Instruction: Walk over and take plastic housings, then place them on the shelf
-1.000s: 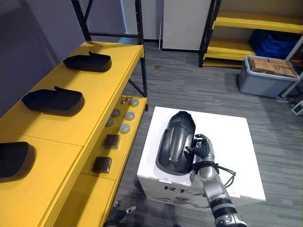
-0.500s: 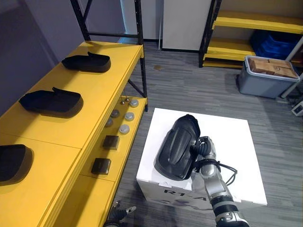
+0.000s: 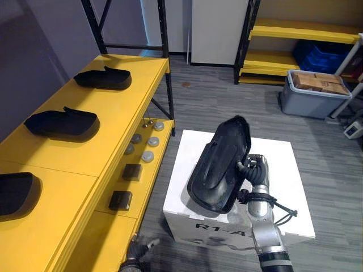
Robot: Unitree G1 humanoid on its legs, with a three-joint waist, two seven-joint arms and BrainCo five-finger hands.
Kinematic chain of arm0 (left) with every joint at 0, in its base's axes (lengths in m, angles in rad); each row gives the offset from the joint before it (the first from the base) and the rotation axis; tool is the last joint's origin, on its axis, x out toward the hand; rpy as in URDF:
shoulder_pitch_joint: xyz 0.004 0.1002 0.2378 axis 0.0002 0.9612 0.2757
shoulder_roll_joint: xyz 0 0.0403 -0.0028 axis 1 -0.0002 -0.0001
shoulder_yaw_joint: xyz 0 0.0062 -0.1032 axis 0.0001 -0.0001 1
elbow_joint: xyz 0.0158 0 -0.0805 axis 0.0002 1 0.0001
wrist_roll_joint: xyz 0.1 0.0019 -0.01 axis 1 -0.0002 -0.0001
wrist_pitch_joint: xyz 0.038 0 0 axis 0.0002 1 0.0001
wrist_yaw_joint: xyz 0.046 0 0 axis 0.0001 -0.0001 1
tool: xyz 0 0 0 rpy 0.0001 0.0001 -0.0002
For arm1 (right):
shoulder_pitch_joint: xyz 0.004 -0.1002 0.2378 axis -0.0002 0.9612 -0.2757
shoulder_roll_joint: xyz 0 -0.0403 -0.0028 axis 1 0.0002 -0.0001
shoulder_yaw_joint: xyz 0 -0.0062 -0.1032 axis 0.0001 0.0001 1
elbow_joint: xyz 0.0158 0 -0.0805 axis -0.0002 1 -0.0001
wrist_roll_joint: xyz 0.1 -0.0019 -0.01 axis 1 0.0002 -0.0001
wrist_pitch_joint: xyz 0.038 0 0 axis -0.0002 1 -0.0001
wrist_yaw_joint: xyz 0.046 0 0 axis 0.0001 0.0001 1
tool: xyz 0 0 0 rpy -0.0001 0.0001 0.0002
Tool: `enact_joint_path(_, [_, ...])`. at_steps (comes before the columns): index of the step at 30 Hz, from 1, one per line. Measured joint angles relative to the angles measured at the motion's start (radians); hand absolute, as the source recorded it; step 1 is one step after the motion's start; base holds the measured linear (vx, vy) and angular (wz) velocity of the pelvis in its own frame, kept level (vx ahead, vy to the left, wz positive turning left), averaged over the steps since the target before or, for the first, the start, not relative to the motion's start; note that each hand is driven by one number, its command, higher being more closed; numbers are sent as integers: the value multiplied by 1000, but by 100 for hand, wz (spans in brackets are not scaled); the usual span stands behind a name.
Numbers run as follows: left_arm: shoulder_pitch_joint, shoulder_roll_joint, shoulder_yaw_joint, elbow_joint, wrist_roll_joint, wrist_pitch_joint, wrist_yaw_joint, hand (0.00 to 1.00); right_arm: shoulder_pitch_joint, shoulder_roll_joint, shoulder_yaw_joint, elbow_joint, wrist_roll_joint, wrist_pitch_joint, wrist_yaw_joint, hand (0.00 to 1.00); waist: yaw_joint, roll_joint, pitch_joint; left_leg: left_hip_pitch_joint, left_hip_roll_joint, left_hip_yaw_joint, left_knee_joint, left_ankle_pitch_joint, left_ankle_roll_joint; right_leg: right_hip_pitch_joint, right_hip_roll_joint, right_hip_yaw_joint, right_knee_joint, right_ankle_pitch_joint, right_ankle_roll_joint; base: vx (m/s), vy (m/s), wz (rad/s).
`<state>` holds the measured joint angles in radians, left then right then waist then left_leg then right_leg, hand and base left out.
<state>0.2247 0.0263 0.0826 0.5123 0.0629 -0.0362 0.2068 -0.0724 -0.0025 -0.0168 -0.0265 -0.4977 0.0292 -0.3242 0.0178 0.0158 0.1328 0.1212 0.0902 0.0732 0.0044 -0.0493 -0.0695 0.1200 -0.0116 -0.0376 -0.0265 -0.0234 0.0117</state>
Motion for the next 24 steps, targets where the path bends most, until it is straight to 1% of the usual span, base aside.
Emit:
enact_joint_path(1, [12,-7,20,-92,0,-4,10,0,2,0,0,-30,0,-7,-3,100,0,0,0,0,0,-1,2,0,0,2,0,-1,0,0,0,13,8,3])
enact_joint_path(3, [18,-12,34,-178,-1,-13,21,0,3,-1,0,-59,0,-12,-8,100,0,0,0,0,-1,-3,3,0,0,2,0,-3,0,0,0,31,9,4])
enact_joint_path(4, [17,-20,55,-284,-3,-29,31,0,4,-1,-1,-91,-1,-19,-12,100,0,0,0,-2,-2,-6,3,0,0,2,-1,-5,-1,0,0,40,12,4])
enact_joint_path(5, [17,-22,61,-328,-3,-31,31,0,4,-1,-1,-101,-1,-21,-12,100,0,0,0,-2,-2,-7,3,0,1,3,-1,-5,-2,0,0,39,14,4])
enact_joint_path(6, [15,-22,69,-408,-4,-36,32,0,6,-1,-1,-121,-4,-24,-12,100,-1,0,-1,-2,-3,-8,3,0,1,4,-2,-6,-3,0,0,41,15,2])
enact_joint_path(8, [11,-24,82,-516,-13,-55,32,0,7,-2,-1,-139,-7,-30,-11,100,-2,0,-1,-2,-5,-10,3,-1,2,13,-3,-8,-7,0,0,49,17,4])
enact_joint_path(10, [2,-25,87,-641,-33,-72,35,0,15,-4,-2,-158,-30,-31,-10,100,-3,0,-2,1,-6,-16,3,-1,3,21,-5,-12,-11,0,1,32,17,6])
enact_joint_path(12, [1,-25,82,-726,-43,-83,34,0,15,-5,-2,-159,-54,-31,-7,100,-4,-1,-4,2,-7,-18,3,-1,3,22,-5,-18,-16,0,1,-10,7,4])
enact_joint_path(14, [-9,-24,63,-778,-62,-104,29,0,16,-13,-2,-159,-74,-31,0,100,-5,2,-6,2,-7,-24,2,-1,3,22,-5,-26,-17,0,1,-27,3,8])
enact_joint_path(17, [-29,-23,7,-822,-103,-121,22,0,16,-39,5,-159,-99,-31,12,100,-4,2,-14,2,-7,-25,3,-1,3,23,-4,-27,-18,0,1,-8,2,2])
enact_joint_path(19, [-39,-18,-40,-830,-147,-134,-4,0,16,-43,13,-159,-116,-31,19,100,-5,2,-26,2,-7,-25,2,-1,3,23,-3,-27,-18,0,1,0,0,0])
enact_joint_path(20, [-40,-17,-47,-830,-154,-135,-10,0,16,-44,13,-159,-118,-31,20,100,-6,2,-28,2,-7,-25,2,-1,3,22,-3,-26,-18,0,1,0,0,0])
enact_joint_path(22, [-52,-15,-103,-838,-205,-138,-37,0,16,-49,21,-159,-129,-31,28,100,-9,2,-39,2,-7,-24,2,-1,3,22,-3,-25,-18,0,1,0,0,0])
enact_joint_path(23, [-55,-14,-108,-838,-211,-138,-40,0,16,-50,21,-159,-131,-31,28,100,-9,2,-39,2,-7,-24,2,-1,3,22,-3,-25,-18,0,1,0,0,0])
enact_joint_path(24, [-66,-11,-136,-839,-239,-138,-53,0,15,-57,25,-159,-137,-31,30,100,-9,2,-41,2,-7,-24,2,-1,3,22,-3,-25,-18,0,1,0,0,0])
